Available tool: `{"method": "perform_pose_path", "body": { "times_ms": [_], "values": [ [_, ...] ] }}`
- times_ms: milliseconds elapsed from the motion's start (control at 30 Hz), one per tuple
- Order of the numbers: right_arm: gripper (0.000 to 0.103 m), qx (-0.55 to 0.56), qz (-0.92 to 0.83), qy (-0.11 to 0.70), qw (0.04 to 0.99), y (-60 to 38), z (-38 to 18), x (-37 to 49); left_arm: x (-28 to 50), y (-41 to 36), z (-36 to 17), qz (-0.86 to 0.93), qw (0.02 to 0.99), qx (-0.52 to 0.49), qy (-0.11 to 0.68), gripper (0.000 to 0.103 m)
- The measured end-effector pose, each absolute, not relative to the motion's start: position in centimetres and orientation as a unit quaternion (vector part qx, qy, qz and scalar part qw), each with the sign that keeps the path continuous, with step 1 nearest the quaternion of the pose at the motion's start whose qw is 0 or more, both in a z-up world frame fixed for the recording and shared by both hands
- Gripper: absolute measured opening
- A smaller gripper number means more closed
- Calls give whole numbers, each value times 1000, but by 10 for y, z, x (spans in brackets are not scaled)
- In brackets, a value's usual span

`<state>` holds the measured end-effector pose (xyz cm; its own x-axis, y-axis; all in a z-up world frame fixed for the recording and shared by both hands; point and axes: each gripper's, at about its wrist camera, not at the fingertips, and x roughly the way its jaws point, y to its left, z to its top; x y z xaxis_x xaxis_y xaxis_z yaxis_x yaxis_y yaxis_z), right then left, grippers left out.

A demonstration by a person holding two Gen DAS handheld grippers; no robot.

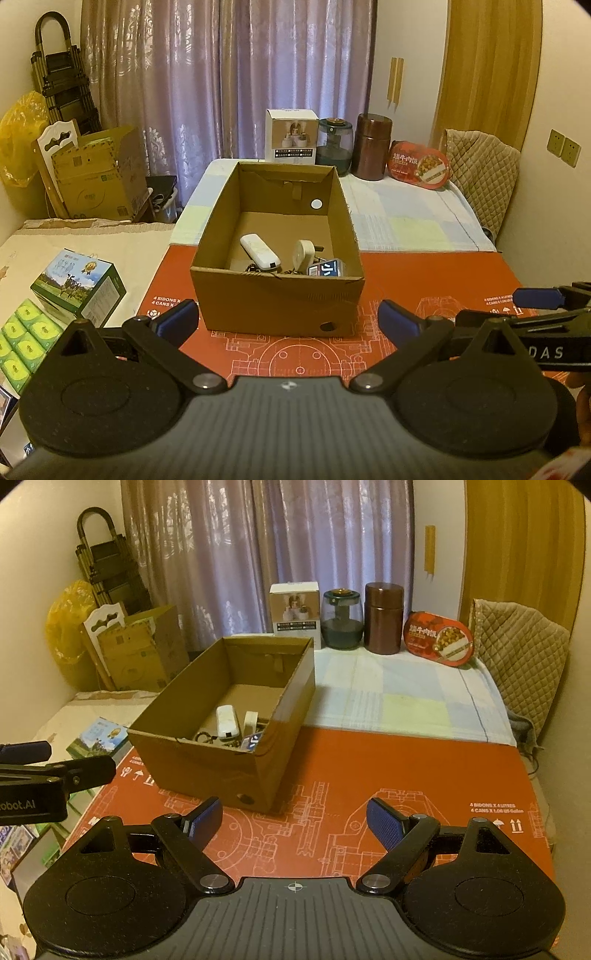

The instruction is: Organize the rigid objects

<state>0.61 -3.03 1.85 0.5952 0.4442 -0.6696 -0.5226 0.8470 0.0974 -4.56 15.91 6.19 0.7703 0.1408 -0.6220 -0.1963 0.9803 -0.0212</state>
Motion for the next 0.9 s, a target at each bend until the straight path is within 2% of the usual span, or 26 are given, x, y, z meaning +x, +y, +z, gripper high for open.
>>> {"method": "perform_pose_path", "body": {
  "times_ms": [900],
  "values": [
    [82,-55,270,358,892,-28,19,12,-43,160,53,91,936,-43,337,102]
  ]
}}
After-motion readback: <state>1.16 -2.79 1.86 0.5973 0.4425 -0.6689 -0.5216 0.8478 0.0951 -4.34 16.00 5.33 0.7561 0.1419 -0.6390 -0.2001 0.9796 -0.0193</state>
